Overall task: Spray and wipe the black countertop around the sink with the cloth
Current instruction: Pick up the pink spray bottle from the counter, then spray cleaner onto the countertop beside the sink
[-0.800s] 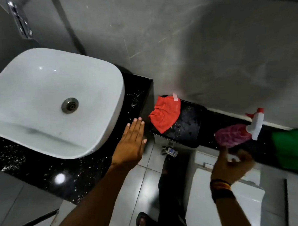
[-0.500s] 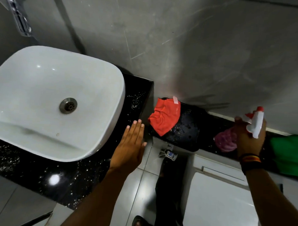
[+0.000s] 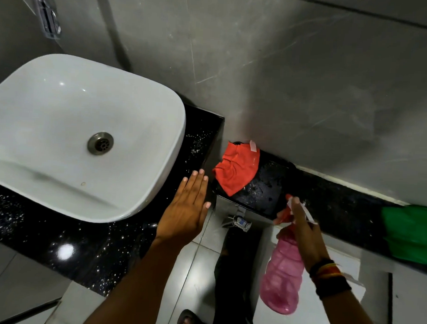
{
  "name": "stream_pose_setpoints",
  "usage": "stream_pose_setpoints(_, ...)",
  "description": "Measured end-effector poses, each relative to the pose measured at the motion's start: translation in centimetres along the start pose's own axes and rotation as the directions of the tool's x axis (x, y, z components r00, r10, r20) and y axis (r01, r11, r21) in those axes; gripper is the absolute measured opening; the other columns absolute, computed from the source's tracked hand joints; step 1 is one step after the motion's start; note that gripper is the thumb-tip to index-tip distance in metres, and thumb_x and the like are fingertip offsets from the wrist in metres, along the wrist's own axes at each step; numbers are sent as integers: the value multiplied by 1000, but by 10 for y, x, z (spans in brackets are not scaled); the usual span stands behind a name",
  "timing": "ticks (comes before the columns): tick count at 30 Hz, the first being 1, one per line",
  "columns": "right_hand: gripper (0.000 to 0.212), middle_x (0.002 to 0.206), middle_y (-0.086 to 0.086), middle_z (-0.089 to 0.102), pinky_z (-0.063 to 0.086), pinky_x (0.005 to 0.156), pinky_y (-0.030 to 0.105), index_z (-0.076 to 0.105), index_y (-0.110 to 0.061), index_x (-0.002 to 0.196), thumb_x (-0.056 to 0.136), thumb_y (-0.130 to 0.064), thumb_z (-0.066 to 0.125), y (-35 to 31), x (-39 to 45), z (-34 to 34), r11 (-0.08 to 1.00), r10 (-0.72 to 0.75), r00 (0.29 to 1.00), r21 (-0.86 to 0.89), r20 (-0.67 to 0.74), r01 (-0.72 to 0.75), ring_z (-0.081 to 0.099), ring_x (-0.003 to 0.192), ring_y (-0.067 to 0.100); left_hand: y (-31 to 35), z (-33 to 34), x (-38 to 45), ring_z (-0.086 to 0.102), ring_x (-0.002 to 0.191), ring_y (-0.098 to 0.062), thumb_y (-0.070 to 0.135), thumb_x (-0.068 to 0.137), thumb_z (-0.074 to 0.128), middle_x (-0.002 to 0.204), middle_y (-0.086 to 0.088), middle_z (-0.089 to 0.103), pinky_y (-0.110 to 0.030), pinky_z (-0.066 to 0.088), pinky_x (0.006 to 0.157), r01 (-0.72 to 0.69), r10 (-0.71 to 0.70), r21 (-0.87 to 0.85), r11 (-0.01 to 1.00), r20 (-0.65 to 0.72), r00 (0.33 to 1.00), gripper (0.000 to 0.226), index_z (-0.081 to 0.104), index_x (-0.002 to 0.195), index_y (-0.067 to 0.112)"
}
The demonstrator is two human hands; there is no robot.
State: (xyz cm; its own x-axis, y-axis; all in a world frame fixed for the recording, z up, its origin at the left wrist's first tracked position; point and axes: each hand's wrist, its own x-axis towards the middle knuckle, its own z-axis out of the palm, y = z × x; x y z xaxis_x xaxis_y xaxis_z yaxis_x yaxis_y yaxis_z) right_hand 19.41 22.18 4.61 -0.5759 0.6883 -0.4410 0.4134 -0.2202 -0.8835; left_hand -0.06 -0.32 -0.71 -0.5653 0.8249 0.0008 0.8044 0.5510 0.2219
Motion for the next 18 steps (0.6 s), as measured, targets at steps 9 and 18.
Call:
stream_pose_setpoints(9,37,99,25,75,62,60,32,68,-8,121,99,-37,61,-11,13,7,981,163,987,100,13,-163,72,72,30,-2,2,1,4,166,-28,37,111,22,177,-17,9,-51,16,133,-9,8,-19,1000,-27,1000,66,14,166,1)
stream_pose_setpoints(18,21,80,14,73,58,62,33,74,-20,103,96,-38,66,-11,10,13,980,138,987,152,-76,-126,69,69,25,-1,2,0,6,165,-29,35,111,23,177,-18,11,-52,19,133,-10,8,-36,999,-56,998,65,16,166,0)
